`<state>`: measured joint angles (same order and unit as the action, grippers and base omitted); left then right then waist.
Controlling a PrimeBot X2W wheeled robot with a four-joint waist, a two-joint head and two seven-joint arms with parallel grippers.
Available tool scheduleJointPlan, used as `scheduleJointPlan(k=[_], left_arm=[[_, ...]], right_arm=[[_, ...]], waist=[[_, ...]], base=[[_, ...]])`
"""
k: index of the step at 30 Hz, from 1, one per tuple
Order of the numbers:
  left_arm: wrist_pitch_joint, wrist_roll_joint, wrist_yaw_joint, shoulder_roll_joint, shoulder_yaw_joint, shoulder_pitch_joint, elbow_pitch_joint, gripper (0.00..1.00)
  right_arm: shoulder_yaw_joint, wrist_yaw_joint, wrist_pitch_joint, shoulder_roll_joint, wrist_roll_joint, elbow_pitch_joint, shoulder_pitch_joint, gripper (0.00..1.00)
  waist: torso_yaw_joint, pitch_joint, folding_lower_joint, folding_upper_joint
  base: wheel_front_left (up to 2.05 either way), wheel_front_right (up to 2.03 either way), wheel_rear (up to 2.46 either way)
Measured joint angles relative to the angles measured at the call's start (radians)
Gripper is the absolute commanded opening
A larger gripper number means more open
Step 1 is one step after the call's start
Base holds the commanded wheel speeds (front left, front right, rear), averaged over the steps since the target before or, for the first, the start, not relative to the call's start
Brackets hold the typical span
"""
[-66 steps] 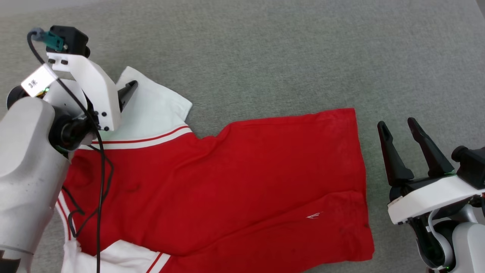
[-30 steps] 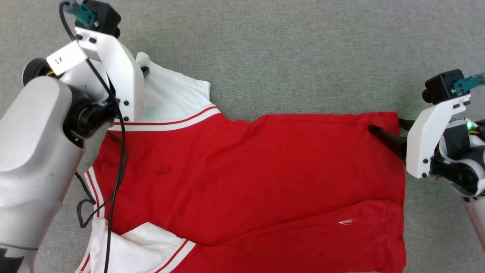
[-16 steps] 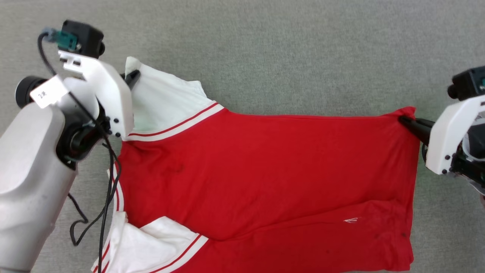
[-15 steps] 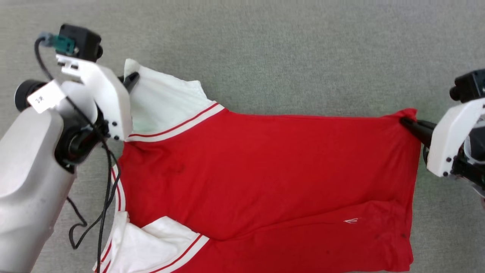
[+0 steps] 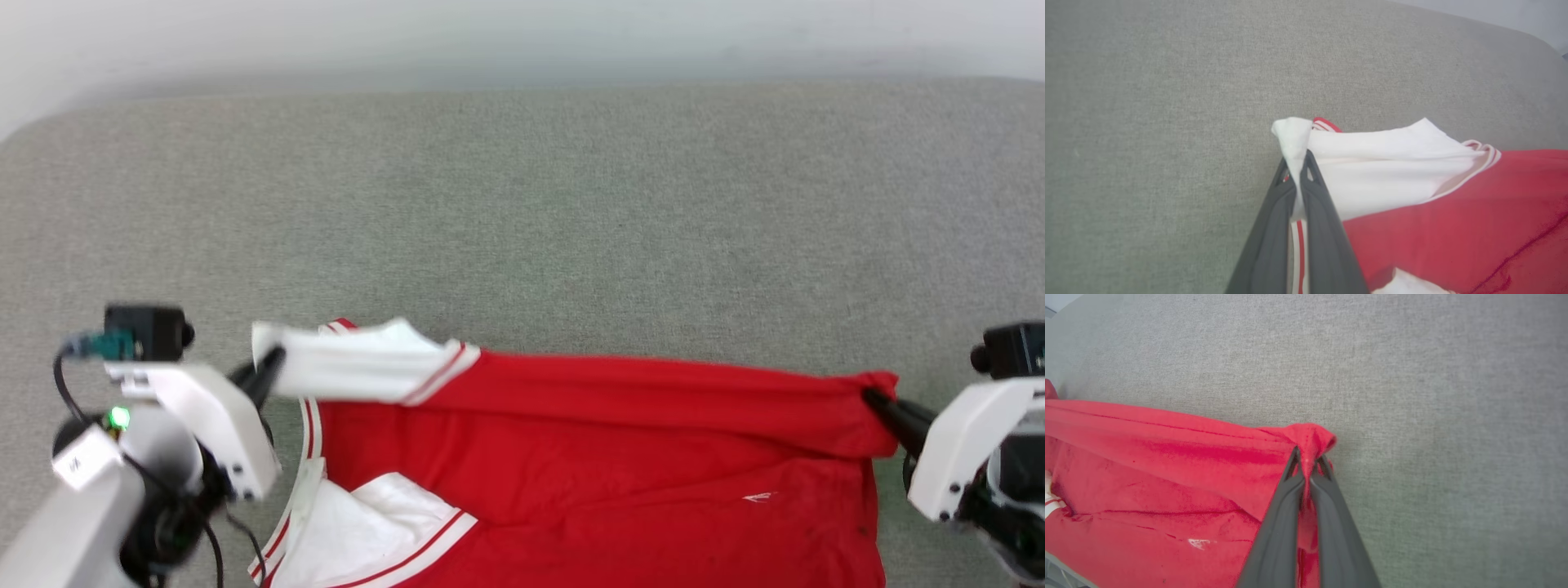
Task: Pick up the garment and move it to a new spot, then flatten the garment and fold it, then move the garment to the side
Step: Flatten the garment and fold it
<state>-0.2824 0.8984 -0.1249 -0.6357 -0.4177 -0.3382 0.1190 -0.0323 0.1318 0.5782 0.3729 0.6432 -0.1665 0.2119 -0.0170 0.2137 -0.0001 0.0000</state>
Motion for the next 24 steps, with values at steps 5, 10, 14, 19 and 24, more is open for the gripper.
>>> scheduleJointPlan(k=[5, 10, 14, 19, 24], left_arm=[[0.04, 0.026, -0.031, 0.015, 0.002, 0.151, -0.047, 0.0], [0.065, 0.059, -0.053, 0.041, -0.003, 0.271, -0.054, 0.0], [0.075, 0.069, -0.059, 0.059, -0.024, 0.331, -0.047, 0.0], [0.094, 0.074, -0.042, 0.099, -0.049, 0.342, 0.006, 0.0], [0.14, 0.069, -0.006, 0.13, -0.059, 0.34, 0.062, 0.7]], right_arm=[[0.038, 0.0, -0.057, -0.049, -0.019, -0.012, -0.087, 0.0], [0.071, 0.0, -0.119, -0.104, -0.035, -0.047, -0.153, 0.0], [0.081, 0.0, -0.165, -0.132, -0.033, -0.084, -0.193, 0.0], [0.074, 0.0, -0.205, -0.156, -0.009, -0.131, -0.212, 0.05], [0.051, 0.0, -0.263, -0.16, 0.017, -0.148, -0.212, 1.0]], waist=[[0.015, -0.031, -0.0001, 0.0], [0.018, -0.058, -0.0001, 0.0], [0.018, -0.07, 0.0, 0.0], [0.014, -0.073, -0.0001, 0.0], [0.0, -0.08, -0.0001, 0.0]], base=[[0.0, 0.0, 0.0], [0.0, 0.0, 0.0], [0.0, 0.0, 0.0], [0.0, 0.0, 0.0], [0.0, 0.0, 0.0]])
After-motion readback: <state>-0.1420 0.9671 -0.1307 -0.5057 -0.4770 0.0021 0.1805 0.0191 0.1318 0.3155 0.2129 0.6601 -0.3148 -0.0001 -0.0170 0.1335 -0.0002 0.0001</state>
